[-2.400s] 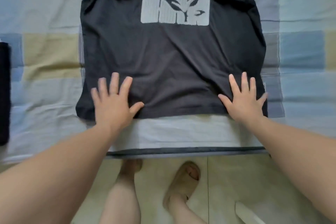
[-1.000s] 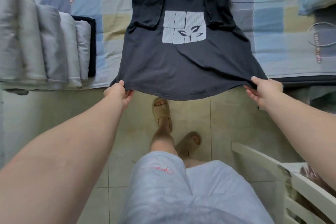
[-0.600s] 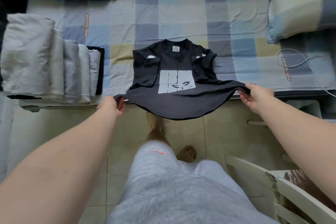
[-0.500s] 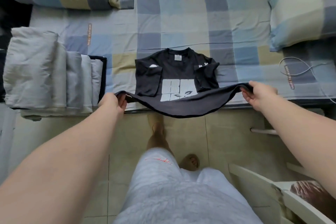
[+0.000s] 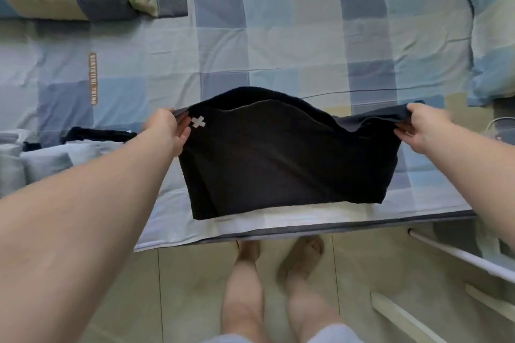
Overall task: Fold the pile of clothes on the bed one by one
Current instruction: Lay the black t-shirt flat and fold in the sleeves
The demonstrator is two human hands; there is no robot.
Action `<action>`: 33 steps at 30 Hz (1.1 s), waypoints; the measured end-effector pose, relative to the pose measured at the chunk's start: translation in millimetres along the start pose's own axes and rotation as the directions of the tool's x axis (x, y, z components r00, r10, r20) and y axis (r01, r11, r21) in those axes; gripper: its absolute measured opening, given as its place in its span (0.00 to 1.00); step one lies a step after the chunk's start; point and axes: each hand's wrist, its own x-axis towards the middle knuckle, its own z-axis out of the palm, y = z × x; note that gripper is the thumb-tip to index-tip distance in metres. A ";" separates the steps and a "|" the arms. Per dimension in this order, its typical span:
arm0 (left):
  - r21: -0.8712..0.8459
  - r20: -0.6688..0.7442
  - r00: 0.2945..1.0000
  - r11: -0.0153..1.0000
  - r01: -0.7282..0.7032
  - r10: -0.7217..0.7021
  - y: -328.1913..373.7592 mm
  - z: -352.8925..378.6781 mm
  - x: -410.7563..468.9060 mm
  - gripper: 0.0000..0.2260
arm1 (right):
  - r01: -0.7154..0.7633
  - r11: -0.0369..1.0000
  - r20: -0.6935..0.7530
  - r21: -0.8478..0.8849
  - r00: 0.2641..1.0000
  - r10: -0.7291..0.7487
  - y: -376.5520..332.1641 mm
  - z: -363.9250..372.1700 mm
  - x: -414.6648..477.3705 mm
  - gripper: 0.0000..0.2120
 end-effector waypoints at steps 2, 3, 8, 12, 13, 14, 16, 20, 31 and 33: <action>0.040 0.019 0.999 0.999 -0.026 0.026 -4.4 17.5 33.8 0.12 | -0.025 0.999 0.023 -0.021 0.999 0.026 7.8 30.7 21.4 0.16; 0.081 0.039 0.998 0.996 -0.045 0.042 -9.1 24.7 49.1 0.12 | -0.038 0.998 0.064 -0.052 0.997 0.041 14.5 45.8 29.2 0.17; 0.809 0.191 0.865 0.425 -0.407 0.464 -66.6 28.4 92.6 0.23 | 0.387 0.665 0.307 -0.638 0.921 -0.241 82.7 106.3 44.8 0.36; 0.666 0.746 0.531 -0.476 -0.575 0.401 -131.0 17.8 89.7 0.29 | 0.735 -0.019 0.709 -0.677 0.646 -0.282 163.2 136.7 27.5 0.31; 0.598 0.793 0.529 -0.546 -0.586 0.301 -145.3 18.5 94.1 0.29 | 0.759 -0.116 0.756 -0.640 0.597 -0.268 182.6 143.3 31.4 0.32; 0.566 0.801 0.557 -0.580 -0.586 0.219 -158.1 18.3 103.0 0.30 | 0.773 -0.198 0.794 -0.603 0.556 -0.246 199.0 148.3 37.2 0.32; 0.566 0.767 0.627 -0.607 -0.558 0.139 -178.5 15.4 119.3 0.32 | 0.781 -0.337 0.851 -0.525 0.488 -0.195 223.8 149.1 55.6 0.32; 0.626 0.740 0.627 -0.588 -0.513 0.241 -192.2 4.9 134.0 0.34 | 0.709 -0.462 0.842 -0.533 0.496 -0.210 222.7 118.3 99.3 0.32; 0.898 0.062 0.885 0.361 -0.252 0.462 -162.8 -39.2 117.9 0.43 | 0.760 -0.415 0.866 -0.501 0.443 -0.233 184.5 114.1 43.5 0.36; 0.862 0.056 0.917 0.444 -0.245 0.396 -167.8 -39.7 123.0 0.34 | 0.801 -0.422 0.903 -0.424 0.408 -0.134 205.7 135.0 27.5 0.36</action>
